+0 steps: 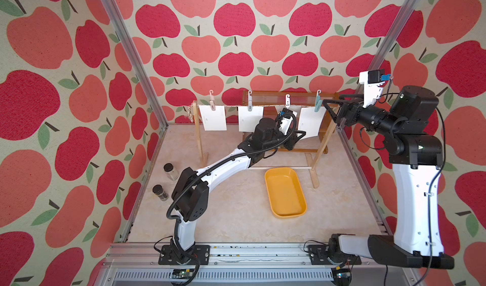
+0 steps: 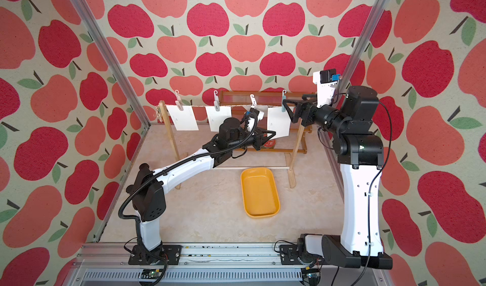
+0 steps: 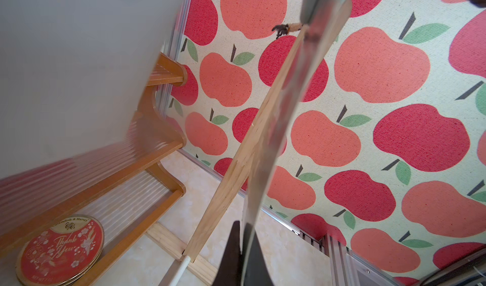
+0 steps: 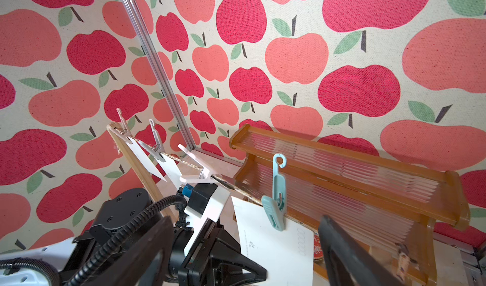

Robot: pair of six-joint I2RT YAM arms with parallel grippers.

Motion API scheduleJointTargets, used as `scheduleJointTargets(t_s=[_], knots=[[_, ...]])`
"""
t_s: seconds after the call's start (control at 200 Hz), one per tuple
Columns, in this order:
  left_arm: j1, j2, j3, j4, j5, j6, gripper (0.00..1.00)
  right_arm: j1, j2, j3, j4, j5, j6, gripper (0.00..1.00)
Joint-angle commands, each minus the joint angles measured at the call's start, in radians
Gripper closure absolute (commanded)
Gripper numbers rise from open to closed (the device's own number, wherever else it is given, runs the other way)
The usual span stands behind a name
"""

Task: Remove the postcards from the strings
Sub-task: Pinch the postcard on the clothesline.

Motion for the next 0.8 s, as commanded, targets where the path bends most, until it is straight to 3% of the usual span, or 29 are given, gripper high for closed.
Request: scheduleJointTargets(t_s=[0.0, 0.325, 0.795], knots=[[0.019, -0.043, 0.003, -0.031, 0.063, 0.000, 1.00, 0.004, 0.035, 0.042, -0.027, -0.051, -0.008, 0.12], [0.069, -0.043, 0.024, -0.049, 0.193, -0.046, 1.00, -0.008, 0.107, 0.068, 0.033, -0.104, 0.033, 0.12], [0.088, -0.034, 0.036, -0.033, 0.231, -0.071, 1.00, -0.045, 0.198, 0.058, 0.129, -0.190, 0.091, 0.14]])
